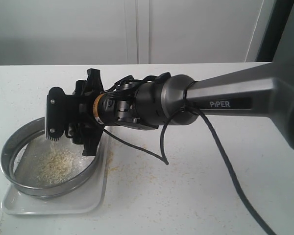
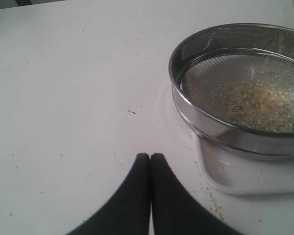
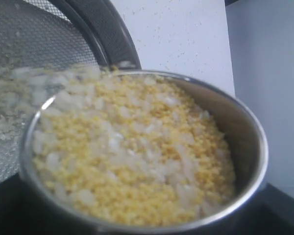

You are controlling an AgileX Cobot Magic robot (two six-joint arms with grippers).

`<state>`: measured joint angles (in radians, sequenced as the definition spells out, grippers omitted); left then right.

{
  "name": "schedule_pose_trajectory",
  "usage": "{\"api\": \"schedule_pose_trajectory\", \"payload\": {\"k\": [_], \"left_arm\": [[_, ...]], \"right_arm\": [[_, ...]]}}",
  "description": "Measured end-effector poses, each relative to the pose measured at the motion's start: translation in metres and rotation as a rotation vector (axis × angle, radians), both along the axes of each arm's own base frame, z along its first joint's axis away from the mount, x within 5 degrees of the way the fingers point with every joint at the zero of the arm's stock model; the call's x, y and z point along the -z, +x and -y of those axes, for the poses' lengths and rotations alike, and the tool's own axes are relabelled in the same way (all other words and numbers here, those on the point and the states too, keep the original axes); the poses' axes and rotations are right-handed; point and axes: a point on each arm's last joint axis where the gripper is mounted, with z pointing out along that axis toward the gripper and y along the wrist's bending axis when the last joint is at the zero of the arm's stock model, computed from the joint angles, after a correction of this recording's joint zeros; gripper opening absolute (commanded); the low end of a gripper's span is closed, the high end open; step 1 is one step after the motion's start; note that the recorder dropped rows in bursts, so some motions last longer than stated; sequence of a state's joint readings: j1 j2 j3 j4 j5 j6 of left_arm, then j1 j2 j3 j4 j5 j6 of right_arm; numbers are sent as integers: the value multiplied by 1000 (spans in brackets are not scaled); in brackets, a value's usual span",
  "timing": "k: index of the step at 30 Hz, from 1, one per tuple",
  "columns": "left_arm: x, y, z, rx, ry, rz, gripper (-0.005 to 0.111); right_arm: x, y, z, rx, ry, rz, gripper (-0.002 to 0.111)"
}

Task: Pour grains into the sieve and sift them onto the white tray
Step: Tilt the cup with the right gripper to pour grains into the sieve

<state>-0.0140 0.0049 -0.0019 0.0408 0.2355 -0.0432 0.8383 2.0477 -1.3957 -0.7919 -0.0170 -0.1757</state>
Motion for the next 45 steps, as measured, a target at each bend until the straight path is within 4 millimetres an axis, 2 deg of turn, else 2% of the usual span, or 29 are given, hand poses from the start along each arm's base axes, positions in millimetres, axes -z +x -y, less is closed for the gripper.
{"api": "schedule_pose_trajectory", "payload": {"k": [9,21,45], "left_arm": [[0,0,0,0,0,0,0],[0,0,0,0,0,0,0],[0,0,0,0,0,0,0]], "right_arm": [[0,0,0,-27,-29,33,0],[5,11,-9,-9,-40,40,0],[6,12,-7,-44,-124,100,0]]}}
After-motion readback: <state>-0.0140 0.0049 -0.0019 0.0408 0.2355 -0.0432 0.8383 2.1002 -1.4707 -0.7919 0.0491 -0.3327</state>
